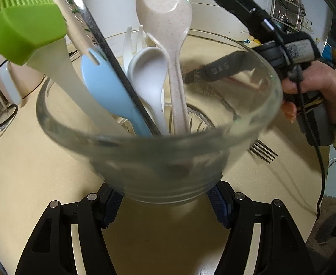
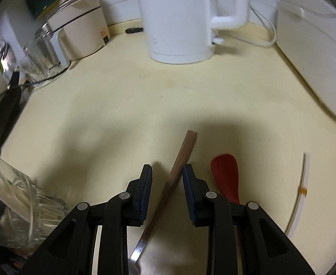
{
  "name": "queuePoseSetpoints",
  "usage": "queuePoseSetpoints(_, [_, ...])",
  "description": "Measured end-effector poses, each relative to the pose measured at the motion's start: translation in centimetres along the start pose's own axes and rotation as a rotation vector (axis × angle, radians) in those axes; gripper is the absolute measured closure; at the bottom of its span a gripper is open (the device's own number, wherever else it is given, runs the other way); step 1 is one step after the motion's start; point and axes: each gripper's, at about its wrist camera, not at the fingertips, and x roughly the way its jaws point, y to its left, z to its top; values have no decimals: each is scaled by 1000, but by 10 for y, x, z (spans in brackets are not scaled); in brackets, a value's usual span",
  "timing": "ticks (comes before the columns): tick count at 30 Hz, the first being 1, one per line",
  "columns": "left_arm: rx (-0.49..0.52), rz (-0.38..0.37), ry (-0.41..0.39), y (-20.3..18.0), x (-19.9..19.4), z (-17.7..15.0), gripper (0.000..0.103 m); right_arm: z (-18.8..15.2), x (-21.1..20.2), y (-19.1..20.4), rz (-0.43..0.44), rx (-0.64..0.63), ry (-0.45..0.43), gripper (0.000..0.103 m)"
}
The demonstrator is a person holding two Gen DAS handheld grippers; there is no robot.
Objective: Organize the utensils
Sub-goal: 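Lower the right gripper onto the wooden fork handle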
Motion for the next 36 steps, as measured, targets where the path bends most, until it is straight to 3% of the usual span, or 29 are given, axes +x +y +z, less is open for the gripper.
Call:
queuePoseSetpoints(3, [-4, -5, 1, -1, 0, 1, 31, -1, 4, 14, -39, -110, -21, 76])
queuePoseSetpoints(4, [-5, -6, 2, -1, 0, 1, 31, -2, 4, 18, -47, -142, -25, 81])
queuePoseSetpoints(6, [-6, -8, 2, 0, 0, 0, 31, -3, 4, 18, -18, -158, -23, 85])
queuePoseSetpoints(17, [-6, -6, 2, 5, 1, -1, 31, -27, -9, 27, 93, -353, -34, 86])
queuePoseSetpoints(26, [-4, -3, 2, 7, 3, 1, 30, -60, -32, 41, 251, -639, 20, 86])
queuePoseSetpoints(29, [-5, -3, 3, 7, 3, 0, 30, -69, -39, 44, 242, -733, 16, 86])
queuePoseSetpoints(36, [-8, -7, 4, 9, 5, 0, 30, -66, -39, 45, 185, -619, 50, 86])
